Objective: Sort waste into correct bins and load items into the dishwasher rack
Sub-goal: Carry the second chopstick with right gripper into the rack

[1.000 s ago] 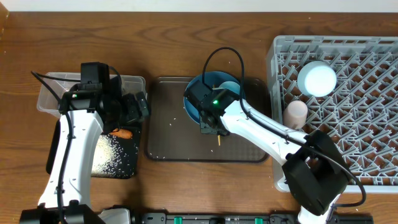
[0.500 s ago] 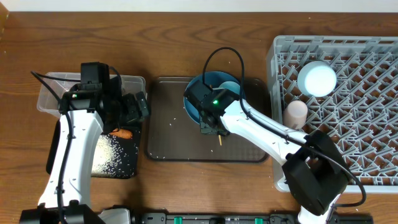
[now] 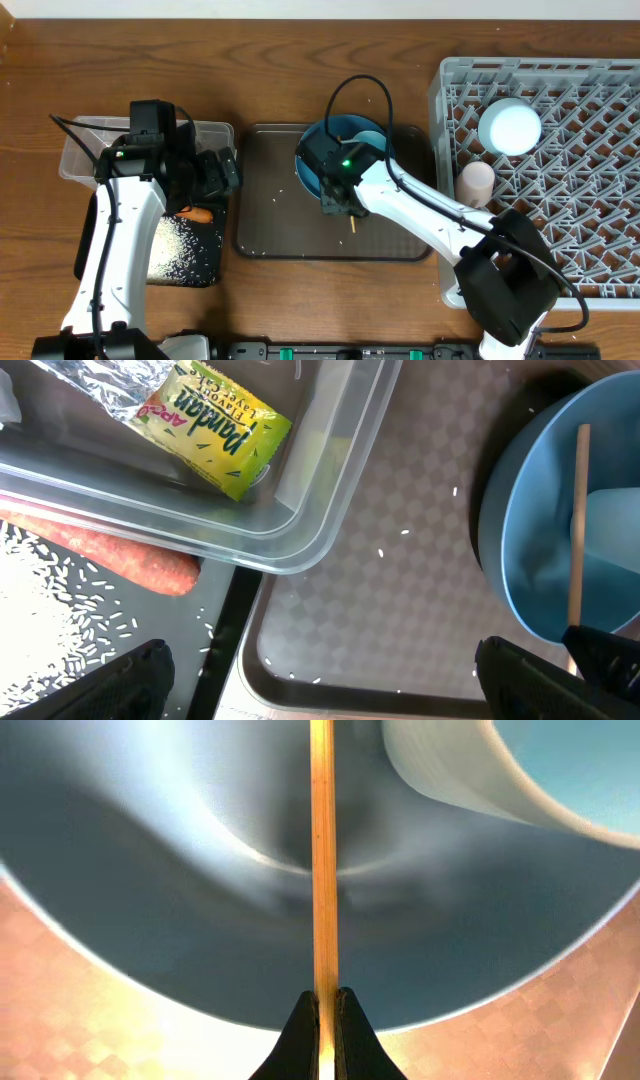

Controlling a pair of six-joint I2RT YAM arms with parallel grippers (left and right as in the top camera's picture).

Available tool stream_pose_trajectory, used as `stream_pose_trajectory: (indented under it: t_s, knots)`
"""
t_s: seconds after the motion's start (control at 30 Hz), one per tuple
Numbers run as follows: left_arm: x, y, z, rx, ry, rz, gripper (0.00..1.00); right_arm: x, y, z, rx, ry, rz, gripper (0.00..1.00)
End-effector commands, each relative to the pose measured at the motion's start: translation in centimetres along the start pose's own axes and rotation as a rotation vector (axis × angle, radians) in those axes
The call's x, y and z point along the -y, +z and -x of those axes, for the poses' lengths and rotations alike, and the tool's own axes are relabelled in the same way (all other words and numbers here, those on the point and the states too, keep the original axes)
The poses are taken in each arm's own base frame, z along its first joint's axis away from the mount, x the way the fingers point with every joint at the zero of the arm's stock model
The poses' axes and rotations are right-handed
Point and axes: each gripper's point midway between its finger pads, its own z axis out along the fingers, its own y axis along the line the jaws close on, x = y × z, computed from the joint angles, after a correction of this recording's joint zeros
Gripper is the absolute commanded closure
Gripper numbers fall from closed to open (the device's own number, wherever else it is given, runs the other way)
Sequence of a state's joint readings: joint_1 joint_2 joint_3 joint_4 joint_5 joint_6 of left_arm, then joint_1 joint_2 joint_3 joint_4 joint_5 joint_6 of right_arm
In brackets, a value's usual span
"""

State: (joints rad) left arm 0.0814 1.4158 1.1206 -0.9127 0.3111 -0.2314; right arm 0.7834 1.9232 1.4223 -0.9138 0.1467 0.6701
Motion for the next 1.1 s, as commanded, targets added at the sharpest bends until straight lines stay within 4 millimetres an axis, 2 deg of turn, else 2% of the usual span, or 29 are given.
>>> stream_pose_trajectory:
  t_s: [0.0, 0.13, 0.23, 0.37, 0.53, 0.7, 0.83, 1.07]
  knots:
    - [-0.3, 0.1, -0.1, -0.005, -0.003, 0.009, 0.01, -1.8, -3.4, 2.0, 0.075, -0.038, 0.084, 0.99]
    - [-0.3, 0.1, -0.1, -0.005, -0.003, 0.009, 0.01, -2.0, -7.0, 3.0, 0.131, -0.044, 0.129, 0.99]
    - [-0.3, 0.1, -0.1, -0.005, -0.003, 0.009, 0.01, -1.3, -9.6, 3.2, 0.167, -0.057, 0.149, 0.99]
    - [-0.3, 0.1, -0.1, -0.005, -0.003, 0.009, 0.01, 2.0, -12.8, 2.8, 0.192, -0.025, 0.124, 0.99]
    - [-0.3, 0.1, -0.1, -0.005, -0.003, 0.009, 0.01, 6.8, -15.3, 1.6, 0.181, 0.0, 0.054, 0.99]
    - [-0.3, 0.1, -0.1, -0.005, -0.003, 0.009, 0.01, 11.8, -16.3, -0.2, 0.106, 0.053, -0.028, 0.99]
    - [-0.3, 0.1, -0.1, -0.005, -0.003, 0.009, 0.01, 14.3, -16.1, -1.0, 0.05, 0.071, -0.077, 0.99]
    - [-0.3, 0.1, -0.1, -0.005, -0.003, 0.009, 0.01, 17.5, -15.7, -0.6, 0.033, 0.132, -0.124, 0.99]
